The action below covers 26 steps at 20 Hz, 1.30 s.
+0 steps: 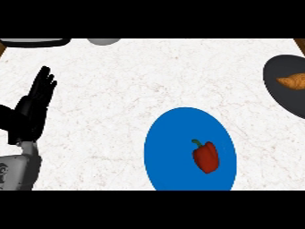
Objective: Pick the croissant from the plate and place it in the pan
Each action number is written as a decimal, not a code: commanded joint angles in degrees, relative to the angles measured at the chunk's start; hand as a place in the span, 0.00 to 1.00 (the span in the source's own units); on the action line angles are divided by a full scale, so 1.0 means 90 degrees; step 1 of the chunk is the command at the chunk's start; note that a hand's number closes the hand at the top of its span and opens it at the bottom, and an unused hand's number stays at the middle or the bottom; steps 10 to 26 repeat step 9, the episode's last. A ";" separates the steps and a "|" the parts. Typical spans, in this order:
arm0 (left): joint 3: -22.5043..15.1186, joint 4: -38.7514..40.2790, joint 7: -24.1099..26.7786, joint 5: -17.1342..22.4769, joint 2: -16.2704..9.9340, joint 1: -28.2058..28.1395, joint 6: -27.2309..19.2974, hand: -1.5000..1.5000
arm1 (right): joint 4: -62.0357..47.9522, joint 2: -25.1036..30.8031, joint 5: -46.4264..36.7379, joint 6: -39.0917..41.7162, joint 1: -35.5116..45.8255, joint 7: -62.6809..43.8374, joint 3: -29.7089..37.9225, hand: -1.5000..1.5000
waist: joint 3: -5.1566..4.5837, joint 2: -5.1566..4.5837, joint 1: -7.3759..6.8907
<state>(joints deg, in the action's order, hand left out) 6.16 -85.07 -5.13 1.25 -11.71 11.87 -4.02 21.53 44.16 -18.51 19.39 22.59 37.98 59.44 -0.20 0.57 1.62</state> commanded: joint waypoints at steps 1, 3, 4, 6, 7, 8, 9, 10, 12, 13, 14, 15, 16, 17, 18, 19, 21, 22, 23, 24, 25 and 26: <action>0.0055 -0.0094 0.0199 0.0062 0.0013 -0.0316 0.0084 0.50 | 0.0805 -0.0225 0.0328 0.0369 -0.0735 -0.0099 0.0038 0.00 | -0.0013 0.0017 0.0023; -0.0046 -0.0107 -0.0093 -0.0064 0.0041 -0.0006 -0.0054 0.50 | 0.1237 -0.0438 0.0471 0.0690 -0.0736 -0.0334 0.0012 0.00 | -0.0021 0.0035 0.0072; 0.0027 -0.0064 -0.0015 -0.0094 0.0006 -0.0005 -0.0094 0.50 | 0.1483 -0.0457 0.0618 0.0904 -0.1214 -0.0384 0.0096 0.00 | -0.0009 0.0008 0.0040; 0.0178 0.0190 0.0271 -0.0005 -0.0121 -0.0102 0.0075 0.50 | 0.2122 -0.0765 0.0633 0.0911 -0.1203 -0.0778 -0.0030 0.00 | -0.0025 0.0012 0.0058; -0.0013 -0.0172 -0.0055 -0.0089 -0.0060 -0.0166 0.0019 0.50 | 0.2409 -0.0762 0.0632 0.0788 -0.1343 -0.0890 0.0024 0.00 | -0.0029 0.0039 0.0075; -0.0048 -0.0346 -0.0119 -0.0099 -0.0002 -0.0174 -0.0038 0.50 | 0.2826 -0.0943 0.0710 0.0756 -0.1582 -0.1142 0.0050 0.00 | -0.0016 0.0016 0.0017; 0.0064 -0.0009 0.0189 -0.0011 -0.0015 -0.0262 0.0082 0.50 | 0.3299 -0.1187 0.0792 0.0686 -0.1612 -0.1405 0.0035 0.00 | -0.0015 -0.0005 0.0001; 0.0064 -0.0009 0.0189 -0.0011 -0.0015 -0.0262 0.0082 0.50 | 0.3299 -0.1187 0.0792 0.0686 -0.1612 -0.1405 0.0035 0.00 | -0.0015 -0.0005 0.0001; 0.0064 -0.0009 0.0189 -0.0011 -0.0015 -0.0262 0.0082 0.50 | 0.3299 -0.1187 0.0792 0.0686 -0.1612 -0.1405 0.0035 0.00 | -0.0015 -0.0005 0.0001; 0.0064 -0.0009 0.0189 -0.0011 -0.0015 -0.0262 0.0082 0.50 | 0.3299 -0.1187 0.0792 0.0686 -0.1612 -0.1405 0.0035 0.00 | -0.0015 -0.0005 0.0001; 0.0064 -0.0009 0.0189 -0.0011 -0.0015 -0.0262 0.0082 0.50 | 0.3299 -0.1187 0.0792 0.0686 -0.1612 -0.1405 0.0035 0.00 | -0.0015 -0.0005 0.0001; 0.0064 -0.0009 0.0189 -0.0011 -0.0015 -0.0262 0.0082 0.50 | 0.3299 -0.1187 0.0792 0.0686 -0.1612 -0.1405 0.0035 0.00 | -0.0015 -0.0005 0.0001; 0.0064 -0.0009 0.0189 -0.0011 -0.0015 -0.0262 0.0082 0.50 | 0.3299 -0.1187 0.0792 0.0686 -0.1612 -0.1405 0.0035 0.00 | -0.0015 -0.0005 0.0001; 0.0064 -0.0009 0.0189 -0.0011 -0.0015 -0.0262 0.0082 0.50 | 0.3299 -0.1187 0.0792 0.0686 -0.1612 -0.1405 0.0035 0.00 | -0.0015 -0.0005 0.0001; 0.0064 -0.0009 0.0189 -0.0011 -0.0015 -0.0262 0.0082 0.50 | 0.3299 -0.1187 0.0792 0.0686 -0.1612 -0.1405 0.0035 0.00 | -0.0015 -0.0005 0.0001; 0.0064 -0.0009 0.0189 -0.0011 -0.0015 -0.0262 0.0082 0.50 | 0.3299 -0.1187 0.0792 0.0686 -0.1612 -0.1405 0.0035 0.00 | -0.0015 -0.0005 0.0001; 0.0064 -0.0009 0.0189 -0.0011 -0.0015 -0.0262 0.0082 0.50 | 0.3299 -0.1187 0.0792 0.0686 -0.1612 -0.1405 0.0035 0.00 | -0.0015 -0.0005 0.0001; 0.0064 -0.0009 0.0189 -0.0011 -0.0015 -0.0262 0.0082 0.50 | 0.3299 -0.1187 0.0792 0.0686 -0.1612 -0.1405 0.0035 0.00 | -0.0015 -0.0005 0.0001; 0.0064 -0.0009 0.0189 -0.0011 -0.0015 -0.0262 0.0082 0.50 | 0.3299 -0.1187 0.0792 0.0686 -0.1612 -0.1405 0.0035 0.00 | -0.0015 -0.0005 0.0001; 0.0064 -0.0009 0.0189 -0.0011 -0.0015 -0.0262 0.0082 0.50 | 0.3299 -0.1187 0.0792 0.0686 -0.1612 -0.1405 0.0035 0.00 | -0.0015 -0.0005 0.0001; 0.0064 -0.0009 0.0189 -0.0011 -0.0015 -0.0262 0.0082 0.50 | 0.3299 -0.1187 0.0792 0.0686 -0.1612 -0.1405 0.0035 0.00 | -0.0015 -0.0005 0.0001; 0.0064 -0.0009 0.0189 -0.0011 -0.0015 -0.0262 0.0082 0.50 | 0.3299 -0.1187 0.0792 0.0686 -0.1612 -0.1405 0.0035 0.00 | -0.0015 -0.0005 0.0001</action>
